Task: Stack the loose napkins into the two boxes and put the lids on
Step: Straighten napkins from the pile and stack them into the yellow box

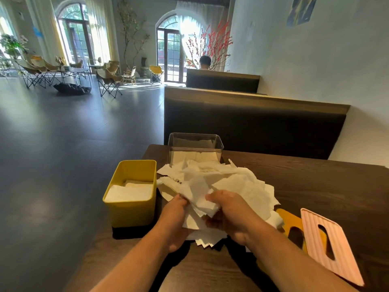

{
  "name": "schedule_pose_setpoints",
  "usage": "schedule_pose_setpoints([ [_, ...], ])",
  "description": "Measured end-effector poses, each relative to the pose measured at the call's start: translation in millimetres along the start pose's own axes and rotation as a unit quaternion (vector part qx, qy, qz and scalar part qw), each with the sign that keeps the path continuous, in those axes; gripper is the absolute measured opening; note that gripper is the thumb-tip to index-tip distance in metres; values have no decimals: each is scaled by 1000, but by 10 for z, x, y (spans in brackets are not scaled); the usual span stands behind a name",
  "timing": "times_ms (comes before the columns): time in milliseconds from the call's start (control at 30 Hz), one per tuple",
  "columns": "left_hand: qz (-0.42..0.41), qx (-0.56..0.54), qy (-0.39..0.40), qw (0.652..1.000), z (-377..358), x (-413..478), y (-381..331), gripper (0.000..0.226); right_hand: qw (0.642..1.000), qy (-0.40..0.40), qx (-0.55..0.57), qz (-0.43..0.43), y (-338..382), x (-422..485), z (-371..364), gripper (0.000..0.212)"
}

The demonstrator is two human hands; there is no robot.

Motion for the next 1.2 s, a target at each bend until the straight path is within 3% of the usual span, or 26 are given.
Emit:
schedule_pose_setpoints([
  [267, 1, 8, 21, 1000, -63, -22, -15, 34, 986, 33, -156, -50, -95, -66, 84, 36],
  [500, -4, -5, 10, 1000, -56, -30, -18, 38, 968, 6, -252, 13, -49, -3, 46, 38],
  [633, 9, -51, 7, 999, -63, -31, -5, 55, 931, -42, -352, 90, 92, 6, 56, 55],
  [733, 16, -46, 49, 998, -144, -66, -5, 66, 898, -77, -414, 133, 197, -18, 42, 54],
  [833, -11, -13, 138, 990, -256, -131, -51, 63, 882, -107, -432, 153, 264, -66, 61, 54],
  [900, -31, 33, 190, 981, -351, -196, -59, 51, 887, -104, -424, 152, 263, -129, 65, 52],
  [1000, -22, 96, 202, 974, -402, -287, -53, 40, 885, -91, -434, 144, 230, -260, 114, 50],
  [1067, -25, 216, 192, 957, -403, -385, -120, 33, 873, -100, -458, 132, 214, -396, 243, 50],
  [1167, -83, 462, 173, 866, -372, -582, -353, 24, 860, -156, -453, 175, 261, -677, 450, 27],
  [1200, -94, 524, 178, 828, -392, -635, -390, 21, 868, -147, -430, 201, 270, -761, 419, 37],
])
Point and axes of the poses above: each hand's wrist, its own x-axis towards the middle knuckle, its own z-axis out of the back of the hand, y = z × x, the point moved 10 cm from there along x, towards the middle knuckle, and after that the axes turned 12 degrees about -x, right-handed, at the moved point
